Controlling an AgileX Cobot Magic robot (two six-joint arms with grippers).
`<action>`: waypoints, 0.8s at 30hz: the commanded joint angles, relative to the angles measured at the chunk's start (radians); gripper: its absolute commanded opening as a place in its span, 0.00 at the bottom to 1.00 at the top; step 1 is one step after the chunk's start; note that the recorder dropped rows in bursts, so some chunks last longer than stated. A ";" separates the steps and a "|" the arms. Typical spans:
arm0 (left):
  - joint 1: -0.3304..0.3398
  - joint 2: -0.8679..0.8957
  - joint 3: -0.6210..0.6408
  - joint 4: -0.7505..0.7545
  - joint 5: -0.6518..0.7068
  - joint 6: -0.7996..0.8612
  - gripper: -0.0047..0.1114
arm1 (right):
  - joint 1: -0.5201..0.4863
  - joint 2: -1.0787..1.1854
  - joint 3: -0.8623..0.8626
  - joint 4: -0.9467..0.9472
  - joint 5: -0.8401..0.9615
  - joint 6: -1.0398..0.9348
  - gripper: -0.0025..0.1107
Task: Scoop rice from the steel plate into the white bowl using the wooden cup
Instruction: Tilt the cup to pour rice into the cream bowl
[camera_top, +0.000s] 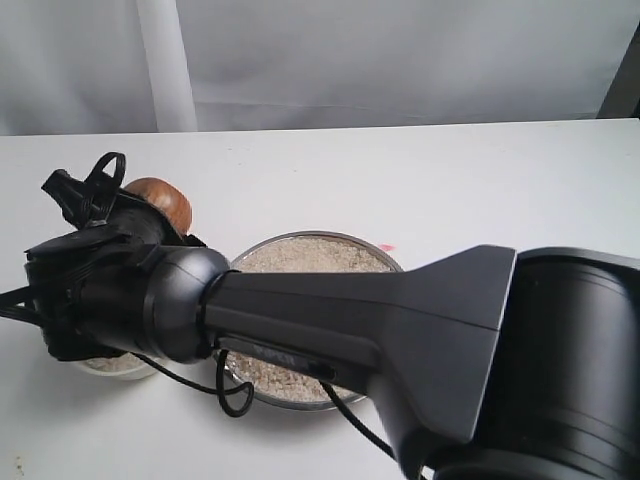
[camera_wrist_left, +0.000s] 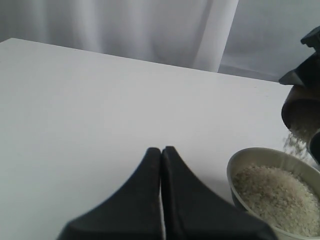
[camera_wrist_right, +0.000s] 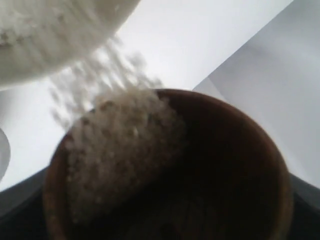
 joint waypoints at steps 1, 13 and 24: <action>-0.005 -0.002 -0.004 -0.006 -0.006 -0.002 0.04 | 0.012 0.014 -0.012 -0.138 0.049 0.001 0.02; -0.005 -0.002 -0.004 -0.006 -0.006 -0.002 0.04 | 0.029 0.037 -0.012 -0.168 0.058 0.001 0.02; -0.005 -0.002 -0.004 -0.006 -0.006 -0.002 0.04 | 0.050 0.037 -0.012 -0.236 0.067 0.001 0.02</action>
